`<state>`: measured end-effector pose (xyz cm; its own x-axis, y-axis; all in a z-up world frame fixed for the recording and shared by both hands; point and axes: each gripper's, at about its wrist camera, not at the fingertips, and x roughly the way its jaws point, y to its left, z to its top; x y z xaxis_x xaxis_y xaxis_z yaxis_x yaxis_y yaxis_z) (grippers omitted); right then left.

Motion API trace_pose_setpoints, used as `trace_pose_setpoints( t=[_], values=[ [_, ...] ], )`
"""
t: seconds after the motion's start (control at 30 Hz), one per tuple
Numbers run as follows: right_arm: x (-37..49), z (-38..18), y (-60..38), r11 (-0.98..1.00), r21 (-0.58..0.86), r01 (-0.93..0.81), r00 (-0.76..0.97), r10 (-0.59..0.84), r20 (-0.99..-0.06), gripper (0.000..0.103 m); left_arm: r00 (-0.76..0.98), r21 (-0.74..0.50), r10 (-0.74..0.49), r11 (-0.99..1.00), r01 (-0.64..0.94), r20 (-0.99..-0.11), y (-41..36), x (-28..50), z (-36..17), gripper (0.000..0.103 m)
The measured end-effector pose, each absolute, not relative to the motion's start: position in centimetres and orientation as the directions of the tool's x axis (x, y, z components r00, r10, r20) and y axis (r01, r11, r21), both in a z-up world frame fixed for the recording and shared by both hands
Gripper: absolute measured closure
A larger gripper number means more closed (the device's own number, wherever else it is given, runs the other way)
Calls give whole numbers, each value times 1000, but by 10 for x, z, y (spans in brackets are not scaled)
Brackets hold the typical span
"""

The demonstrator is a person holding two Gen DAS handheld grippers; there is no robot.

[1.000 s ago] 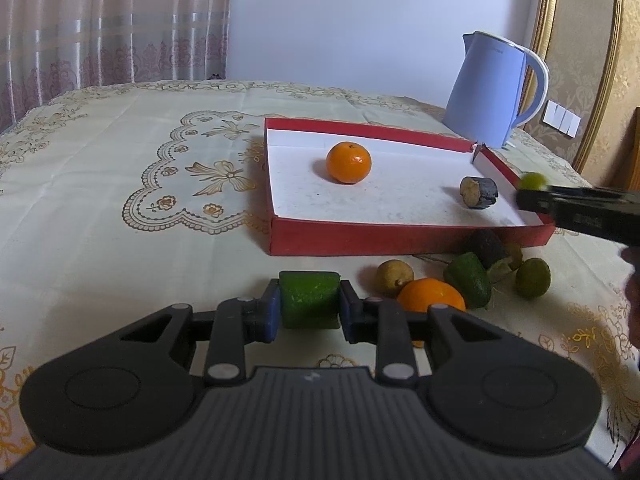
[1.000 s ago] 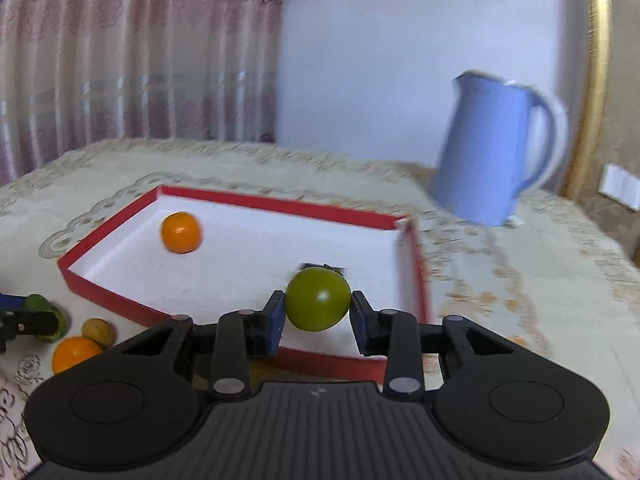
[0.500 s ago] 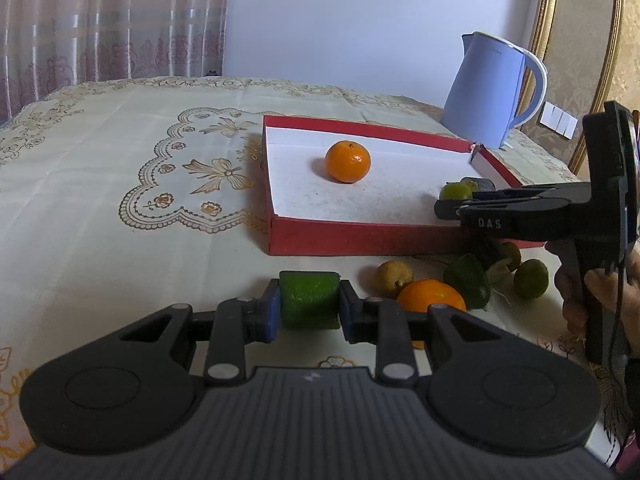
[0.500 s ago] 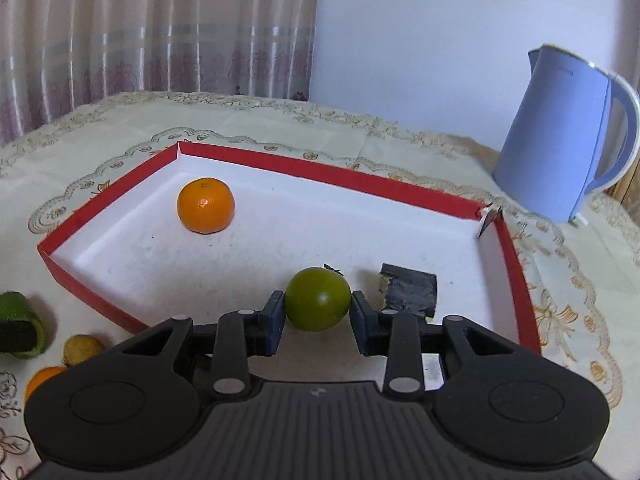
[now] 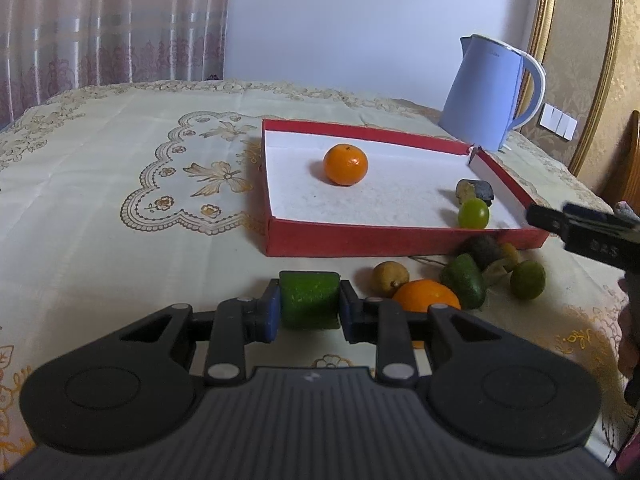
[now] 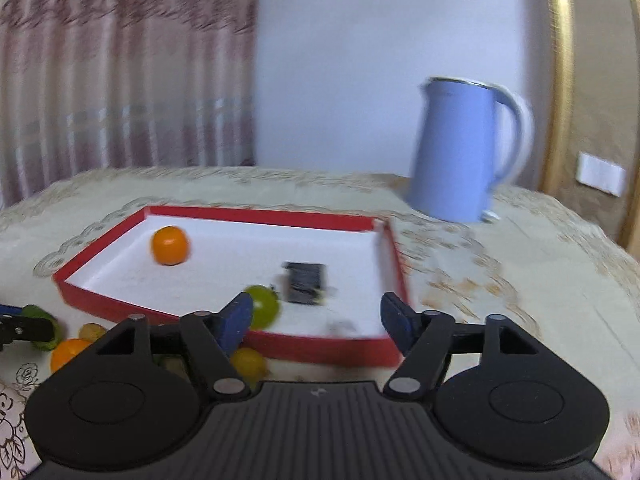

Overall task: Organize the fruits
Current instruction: 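Carry the green tomato into the tray and open the right tool, then carry the cucumber chunk into the tray and open the left tool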

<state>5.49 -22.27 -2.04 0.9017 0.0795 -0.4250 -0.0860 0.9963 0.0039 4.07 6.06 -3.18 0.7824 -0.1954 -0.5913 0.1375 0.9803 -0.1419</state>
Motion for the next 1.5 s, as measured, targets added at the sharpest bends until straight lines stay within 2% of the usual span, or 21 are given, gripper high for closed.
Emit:
trace_pose_setpoints(
  t=[0.23,0.43,0.73,0.83,1.07,1.5],
  values=[
    [50,-38,-260,994,81,69,874,-21,-486,27,791,-116,-194,981,156,-580,53,35,-21,77],
    [49,-50,-276,987,124,102,842,-20,-539,27,783,-120,-200,980,160,-589,45,39,-21,77],
    [53,-55,-274,989,85,122,808,-49,-586,26,797,-97,-214,976,193,-564,31,50,-4,77],
    [55,-56,-270,991,56,117,800,-61,-598,22,800,-90,-219,975,204,-559,25,63,1,77],
    [56,-56,-268,993,40,113,793,-65,-606,21,803,-77,-203,978,193,-560,19,97,7,77],
    [56,-56,-269,992,33,119,789,-75,-610,18,763,-70,-163,986,154,-625,15,149,-14,77]
  ],
)
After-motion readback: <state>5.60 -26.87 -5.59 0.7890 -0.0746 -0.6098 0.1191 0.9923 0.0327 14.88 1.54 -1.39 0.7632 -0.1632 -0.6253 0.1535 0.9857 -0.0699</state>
